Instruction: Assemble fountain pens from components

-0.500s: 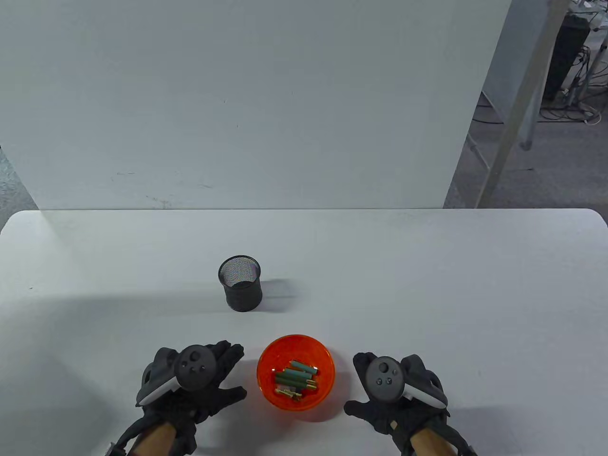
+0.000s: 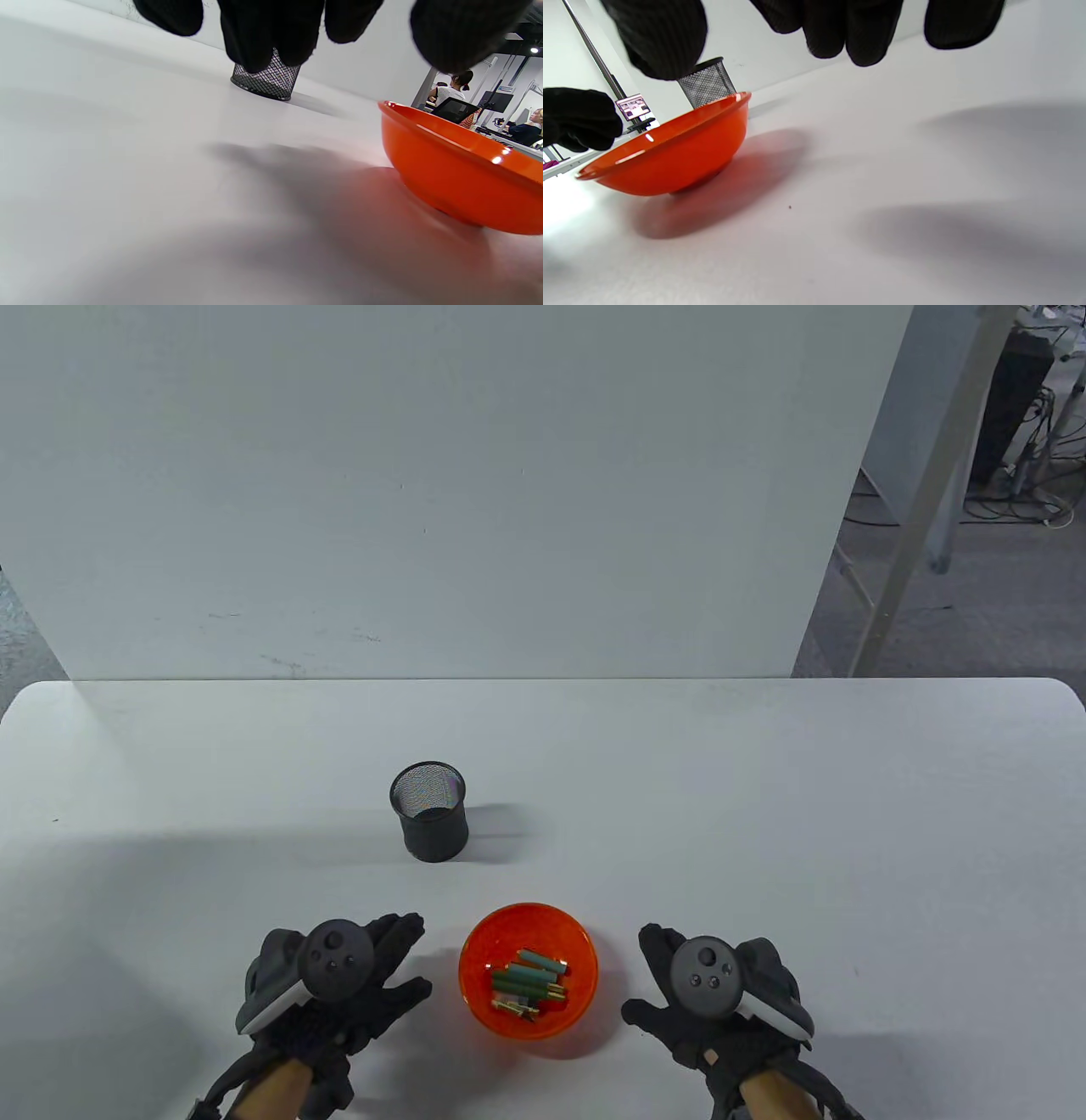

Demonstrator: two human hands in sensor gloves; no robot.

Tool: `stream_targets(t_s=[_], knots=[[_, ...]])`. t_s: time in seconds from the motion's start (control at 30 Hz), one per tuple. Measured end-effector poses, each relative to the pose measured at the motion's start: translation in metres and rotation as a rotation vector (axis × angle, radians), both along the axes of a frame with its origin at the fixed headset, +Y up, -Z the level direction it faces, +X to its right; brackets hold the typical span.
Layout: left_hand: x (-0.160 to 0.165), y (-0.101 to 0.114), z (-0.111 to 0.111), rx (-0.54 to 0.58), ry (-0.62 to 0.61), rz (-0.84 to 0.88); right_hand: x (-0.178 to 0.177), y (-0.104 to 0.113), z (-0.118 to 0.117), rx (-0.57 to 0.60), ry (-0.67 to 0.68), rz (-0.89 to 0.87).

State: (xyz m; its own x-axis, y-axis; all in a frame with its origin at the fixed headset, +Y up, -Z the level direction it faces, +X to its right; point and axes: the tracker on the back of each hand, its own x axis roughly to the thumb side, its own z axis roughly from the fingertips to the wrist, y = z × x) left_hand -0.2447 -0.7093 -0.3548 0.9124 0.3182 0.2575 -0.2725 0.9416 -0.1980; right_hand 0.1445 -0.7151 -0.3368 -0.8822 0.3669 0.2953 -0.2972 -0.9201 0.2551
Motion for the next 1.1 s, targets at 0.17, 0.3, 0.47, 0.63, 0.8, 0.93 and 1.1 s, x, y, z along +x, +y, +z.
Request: stream_targets(t_s=[0.17,0.3,0.47,0.63,0.8,0.93,1.1], knots=[[0.004,-0.002,-0.001,-0.009,-0.009,-0.019,0.001,-0.001,-0.001,-0.016,0.002,-0.002],[0.013,0.000,0.004,0.056,-0.017,-0.040,0.004,-0.002,-0.002,-0.032,-0.012,-0.019],[0.032,0.010,0.012,0.185,-0.103,-0.138,0.002,-0.002,-0.002,-0.029,-0.008,-0.024],[0.061,0.034,0.010,0.176,-0.210,-0.144,0.001,-0.002,-0.003,-0.027,-0.006,-0.033],[0.104,0.045,-0.003,0.142,-0.294,-0.195,0.003,-0.001,-0.003,-0.026,-0.018,-0.050],[0.129,0.038,-0.013,0.043,-0.334,-0.382,0.003,0.000,-0.003,-0.035,-0.010,-0.052],[0.145,0.026,-0.022,-0.073,-0.362,-0.456,0.003,0.002,-0.004,-0.026,-0.009,-0.073]])
